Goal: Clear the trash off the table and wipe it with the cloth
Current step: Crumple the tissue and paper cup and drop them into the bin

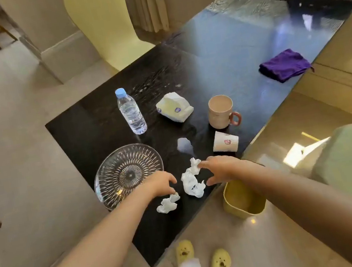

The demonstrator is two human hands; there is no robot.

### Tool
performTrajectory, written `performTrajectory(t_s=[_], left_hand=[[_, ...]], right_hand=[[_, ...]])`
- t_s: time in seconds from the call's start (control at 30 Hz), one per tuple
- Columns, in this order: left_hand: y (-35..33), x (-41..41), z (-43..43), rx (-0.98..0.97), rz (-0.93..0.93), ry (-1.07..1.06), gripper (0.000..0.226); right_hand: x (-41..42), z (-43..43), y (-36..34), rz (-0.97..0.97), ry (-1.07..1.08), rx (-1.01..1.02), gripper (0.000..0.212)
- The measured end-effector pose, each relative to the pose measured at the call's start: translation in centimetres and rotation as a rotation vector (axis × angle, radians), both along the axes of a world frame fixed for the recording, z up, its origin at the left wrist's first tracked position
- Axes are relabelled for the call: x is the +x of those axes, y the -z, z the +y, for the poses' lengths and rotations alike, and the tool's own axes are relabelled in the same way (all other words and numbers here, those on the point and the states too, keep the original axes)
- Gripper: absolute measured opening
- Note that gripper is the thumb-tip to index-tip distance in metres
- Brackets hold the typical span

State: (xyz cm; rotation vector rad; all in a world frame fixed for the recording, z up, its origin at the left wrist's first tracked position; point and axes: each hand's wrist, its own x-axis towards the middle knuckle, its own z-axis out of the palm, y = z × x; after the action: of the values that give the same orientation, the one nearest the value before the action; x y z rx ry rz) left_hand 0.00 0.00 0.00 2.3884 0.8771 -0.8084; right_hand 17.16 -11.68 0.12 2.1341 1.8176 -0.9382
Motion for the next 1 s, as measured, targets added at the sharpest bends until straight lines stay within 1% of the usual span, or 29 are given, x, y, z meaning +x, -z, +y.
performTrajectory(t_s=[0.07, 0.17, 0.23, 0.33, 0.4, 0.5, 0.57, 0.67, 0.77, 0.8, 0.87, 0.9, 0.97, 1.0], left_hand=[[1.1, -1.0, -0.7, 0.040, 0.068, 0.002, 0.047], [3.8, -2.8, -2.0, 0.040, 0.163, 0.012, 0.052], [5.1, -3.5, -2.3, 0.039, 0.116, -0.028, 0.052], [6.5, -4.2, -2.6, 0.042, -0.014, -0.165, 0.043], [7.0, -4.4, -3.1, 0.042, -0.067, -0.223, 0.037], [7.7, -4.4, -3.4, 0.042, -0.126, -0.286, 0.025], [7.9, -4.3, -3.5, 0.041, -0.156, -0.336, 0.016], [7.8, -4.1, -3.2, 0.001, -0.170, -0.407, 0.016], [7.5, -3.7, -2.9, -0.059, -0.222, -0.497, 0.012], [7.4, -3.5, -2.8, -0.083, -0.251, -0.540, 0.012], [7.0, -3.1, -2.6, -0.146, -0.330, -0.657, 0.012], [6.8, -2.9, -2.4, -0.179, -0.376, -0.721, 0.011], [6.2, -2.3, -2.0, -0.249, -0.465, -0.840, 0.010], [5.8, -2.0, -1.9, -0.289, -0.503, -0.895, 0.011]], right_hand=[[-0.4, 0.2, 0.9, -0.034, 0.024, 0.028, 0.065], [-1.5, 0.5, 2.7, -0.053, 0.033, 0.045, 0.072], [-2.3, 0.9, 3.9, -0.068, 0.030, 0.084, 0.071], [-3.4, 1.4, 5.1, -0.128, 0.040, 0.138, 0.066], [-3.8, 1.6, 5.7, -0.153, 0.048, 0.128, 0.064], [-4.1, 1.6, 6.4, -0.153, 0.059, 0.102, 0.062], [-4.4, 1.3, 6.8, -0.158, 0.059, 0.135, 0.054], [-4.5, 1.2, 6.9, -0.150, 0.050, 0.210, 0.042], [-4.1, 1.5, 7.0, -0.140, 0.057, 0.210, 0.040], [-3.9, 1.6, 6.9, -0.118, 0.101, 0.205, 0.041], [-3.5, 2.1, 6.5, 0.009, 0.296, 0.172, 0.037], [-3.2, 2.2, 6.2, 0.105, 0.420, 0.166, 0.030], [-2.6, 2.5, 5.7, 0.313, 0.625, 0.186, 0.008], [-2.4, 2.5, 5.4, 0.418, 0.690, 0.184, 0.007]])
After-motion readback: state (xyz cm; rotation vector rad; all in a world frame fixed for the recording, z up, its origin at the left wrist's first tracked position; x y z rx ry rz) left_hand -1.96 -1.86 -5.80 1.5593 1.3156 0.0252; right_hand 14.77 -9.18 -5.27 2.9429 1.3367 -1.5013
